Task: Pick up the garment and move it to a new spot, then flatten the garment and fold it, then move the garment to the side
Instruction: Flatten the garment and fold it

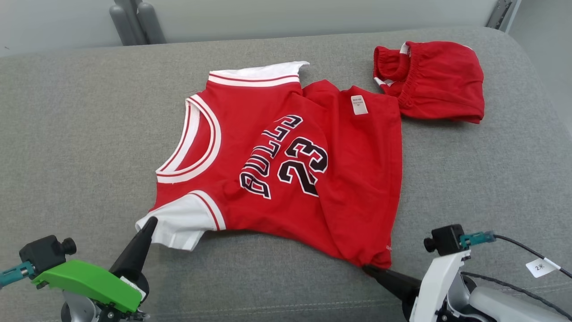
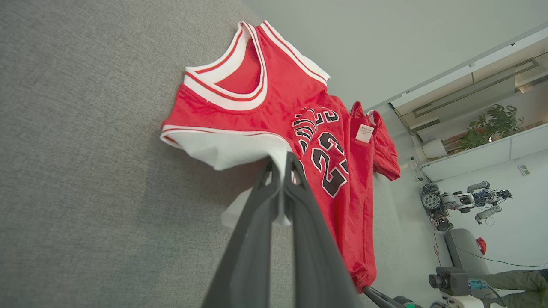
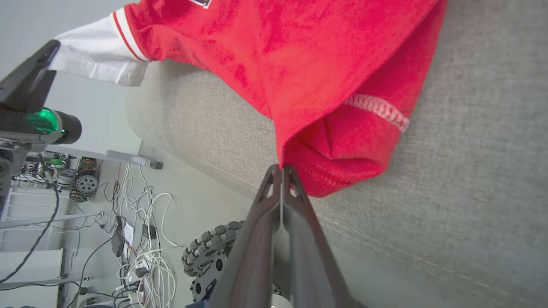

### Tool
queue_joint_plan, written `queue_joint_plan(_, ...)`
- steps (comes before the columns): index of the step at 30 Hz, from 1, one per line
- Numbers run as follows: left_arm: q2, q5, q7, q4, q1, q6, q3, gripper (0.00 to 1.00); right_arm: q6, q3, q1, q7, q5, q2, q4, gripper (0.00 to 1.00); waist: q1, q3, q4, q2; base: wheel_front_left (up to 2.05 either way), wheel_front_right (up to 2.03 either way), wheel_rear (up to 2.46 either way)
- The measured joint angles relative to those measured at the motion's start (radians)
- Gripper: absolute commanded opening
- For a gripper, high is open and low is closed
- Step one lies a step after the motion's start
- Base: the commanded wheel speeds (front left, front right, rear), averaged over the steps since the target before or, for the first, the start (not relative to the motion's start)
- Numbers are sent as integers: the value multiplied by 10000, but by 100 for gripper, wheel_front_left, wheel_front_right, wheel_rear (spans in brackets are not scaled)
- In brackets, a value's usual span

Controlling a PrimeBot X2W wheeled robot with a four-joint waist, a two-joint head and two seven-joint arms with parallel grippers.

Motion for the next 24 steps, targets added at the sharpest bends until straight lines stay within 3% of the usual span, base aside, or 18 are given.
queue_joint_plan(5,-12,-2,-130,-71,22,10,278,0,0,-1085,3,-742,1281,65,-802,0,0,-31,21,0,0,0,0)
queue_joint_plan(9,-12,-31,-433,-205,75,25,709,0,0,-1678,58,-968,2082,-493,-955,0,0,-57,-12,0,0,0,0)
queue_joint_plan(13,33,-27,-491,-221,165,100,890,0,0,-1812,333,-861,2665,-1005,-813,0,0,-68,-64,0,0,0,0)
queue_joint_plan(22,180,67,-441,-75,468,222,621,0,0,-1659,734,-382,3126,-1026,-723,0,0,-6,-113,0,0,0,0)
queue_joint_plan(23,176,65,-441,-84,468,222,594,0,0,-1657,709,-384,2995,-999,-732,10,0,3,-112,0,0,0,0)
queue_joint_plan(24,167,65,-422,-90,468,222,564,0,0,-1643,674,-385,2892,-959,-752,11,0,12,-110,0,0,0,0)
